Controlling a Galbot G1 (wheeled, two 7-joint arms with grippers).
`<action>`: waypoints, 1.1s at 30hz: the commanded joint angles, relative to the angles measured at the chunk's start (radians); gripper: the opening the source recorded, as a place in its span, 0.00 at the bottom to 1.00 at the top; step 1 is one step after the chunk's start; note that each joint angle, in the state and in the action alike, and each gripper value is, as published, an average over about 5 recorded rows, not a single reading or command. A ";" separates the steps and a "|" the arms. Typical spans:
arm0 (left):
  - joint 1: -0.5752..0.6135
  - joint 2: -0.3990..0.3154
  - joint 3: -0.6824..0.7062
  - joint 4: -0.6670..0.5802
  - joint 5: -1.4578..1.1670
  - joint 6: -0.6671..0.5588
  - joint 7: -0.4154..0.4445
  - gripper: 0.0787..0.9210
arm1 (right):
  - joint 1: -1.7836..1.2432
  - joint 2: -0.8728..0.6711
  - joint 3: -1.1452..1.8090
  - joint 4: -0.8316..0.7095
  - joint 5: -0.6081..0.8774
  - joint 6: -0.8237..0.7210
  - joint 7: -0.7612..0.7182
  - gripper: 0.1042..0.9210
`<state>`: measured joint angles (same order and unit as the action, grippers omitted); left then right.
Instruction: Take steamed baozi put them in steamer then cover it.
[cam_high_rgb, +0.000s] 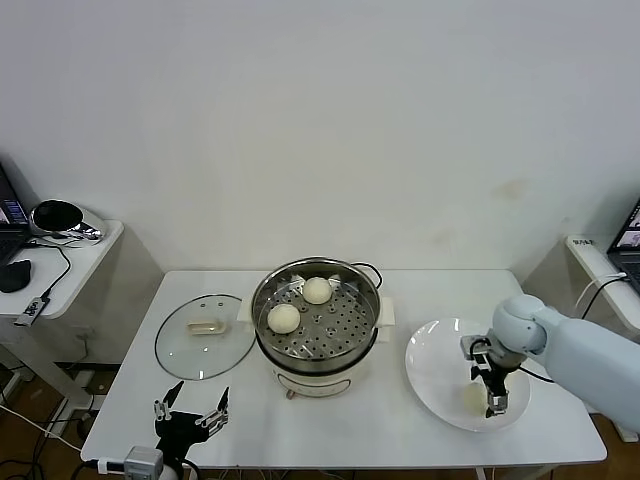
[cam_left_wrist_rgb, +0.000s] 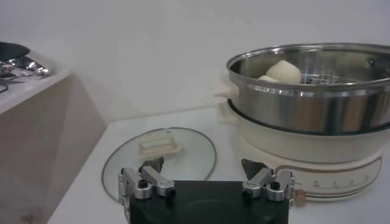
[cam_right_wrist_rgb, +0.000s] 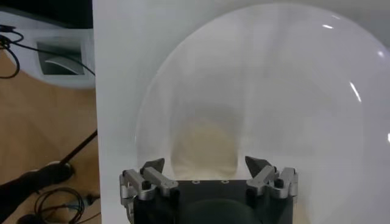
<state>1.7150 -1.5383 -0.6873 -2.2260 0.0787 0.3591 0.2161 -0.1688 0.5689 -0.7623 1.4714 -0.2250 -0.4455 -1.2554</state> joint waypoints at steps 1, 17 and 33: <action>0.002 0.000 0.003 -0.001 0.002 0.000 0.001 0.88 | -0.013 0.001 0.006 -0.004 -0.004 -0.009 0.009 0.87; -0.003 0.002 0.011 0.002 0.003 0.000 0.000 0.88 | 0.024 -0.033 0.007 0.016 0.041 -0.023 0.028 0.55; -0.026 0.007 0.023 0.013 0.011 -0.001 -0.008 0.88 | 0.793 0.182 -0.281 -0.069 0.407 0.047 -0.057 0.55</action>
<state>1.6914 -1.5334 -0.6622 -2.2127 0.0902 0.3609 0.2105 0.1939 0.5833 -0.8759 1.4798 -0.0198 -0.4541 -1.2755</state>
